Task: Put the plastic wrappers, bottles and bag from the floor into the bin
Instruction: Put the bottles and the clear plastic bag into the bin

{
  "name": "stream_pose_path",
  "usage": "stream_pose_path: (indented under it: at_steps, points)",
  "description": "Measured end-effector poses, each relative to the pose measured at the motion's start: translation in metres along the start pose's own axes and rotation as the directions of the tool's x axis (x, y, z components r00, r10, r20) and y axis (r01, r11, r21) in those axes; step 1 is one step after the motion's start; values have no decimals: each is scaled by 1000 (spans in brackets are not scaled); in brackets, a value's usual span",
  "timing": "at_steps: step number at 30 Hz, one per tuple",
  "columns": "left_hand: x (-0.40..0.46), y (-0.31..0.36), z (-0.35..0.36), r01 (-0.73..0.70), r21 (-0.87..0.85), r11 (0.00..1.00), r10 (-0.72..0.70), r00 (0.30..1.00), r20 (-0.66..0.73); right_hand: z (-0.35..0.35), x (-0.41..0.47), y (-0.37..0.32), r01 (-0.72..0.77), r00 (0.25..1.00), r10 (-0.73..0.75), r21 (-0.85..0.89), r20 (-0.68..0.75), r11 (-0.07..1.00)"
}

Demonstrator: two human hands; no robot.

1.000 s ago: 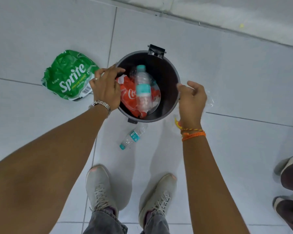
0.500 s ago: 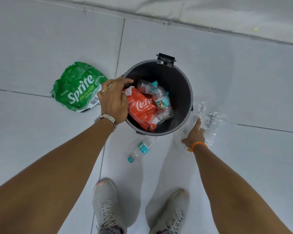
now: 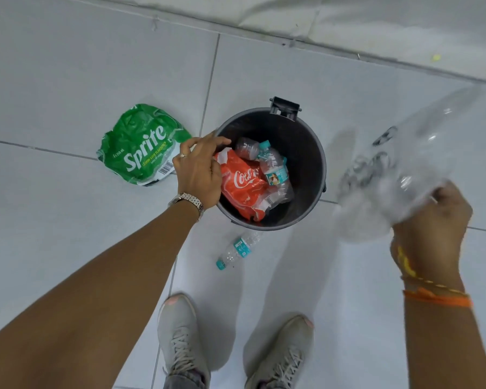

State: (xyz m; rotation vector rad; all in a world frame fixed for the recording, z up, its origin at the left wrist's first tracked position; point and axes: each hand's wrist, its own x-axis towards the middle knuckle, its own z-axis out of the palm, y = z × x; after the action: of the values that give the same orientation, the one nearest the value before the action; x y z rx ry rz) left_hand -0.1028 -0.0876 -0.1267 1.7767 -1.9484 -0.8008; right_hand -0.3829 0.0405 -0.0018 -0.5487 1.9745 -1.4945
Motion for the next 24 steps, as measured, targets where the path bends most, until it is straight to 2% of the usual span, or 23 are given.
stream_pose_path:
  at_steps: [1,2,3,4,6,8,10,11,12,14,15,16,17,18,20,21,22,24]
  points:
    - [0,1,0,-2,0,1000,2,1000,1,11,-3,-11,-66,990,42,172,138,983]
    - [0,1,0,-1,-3,1000,1,1000,0,28,-3,-12,-127,963,70,206,261,970]
    - [0,1,-1,3,-7,1000,-3,1000,-2,49,-4,-9,-162,933,99,160,345,974]
    - [0,1,0,7,-13,1000,-7,1000,-5,68,-2,0,-132,926,103,56,364,990]
    - [0,1,0,3,-10,1000,-4,1000,-9,108,2,30,28,946,51,-239,319,971]
    - [2,0,0,-4,-1,1000,4,1000,-13,150,2,52,217,963,-76,-575,259,789]
    - [1,-1,1,-6,2,1000,6,1000,-18,181,1,66,373,925,-174,-712,339,595]
    - [2,-1,1,-8,5,1000,8,1000,-19,194,1,73,429,901,-177,-752,397,501]
    - [1,-1,1,-6,9,1000,6,1000,-15,201,2,88,469,881,-144,-797,450,380]
    - [0,0,2,-3,18,1000,3,1000,-15,210,3,113,590,807,-39,-805,589,58]
    - [0,0,2,2,21,1000,-2,1000,-13,210,1,119,662,749,65,-748,659,-52]
    - [-1,1,1,9,27,1000,-9,1000,-7,210,-1,122,726,685,181,-681,706,-94]
    - [-1,2,0,13,34,999,-13,1000,4,209,-2,122,765,630,299,-638,716,-84]
    - [0,2,-1,7,45,999,-8,1000,18,206,0,118,776,591,378,-630,713,-24]
    - [1,1,-4,-11,72,997,6,998,60,195,10,100,695,570,423,-688,704,209]
    - [1,1,-6,-24,79,997,18,997,74,187,16,90,635,579,393,-698,714,332]
    - [0,-2,-7,-36,72,997,30,997,73,176,19,77,571,620,328,-697,713,434]
    - [-7,-6,-10,-14,-49,999,14,1000,-3,147,21,59,529,755,45,-648,654,548]
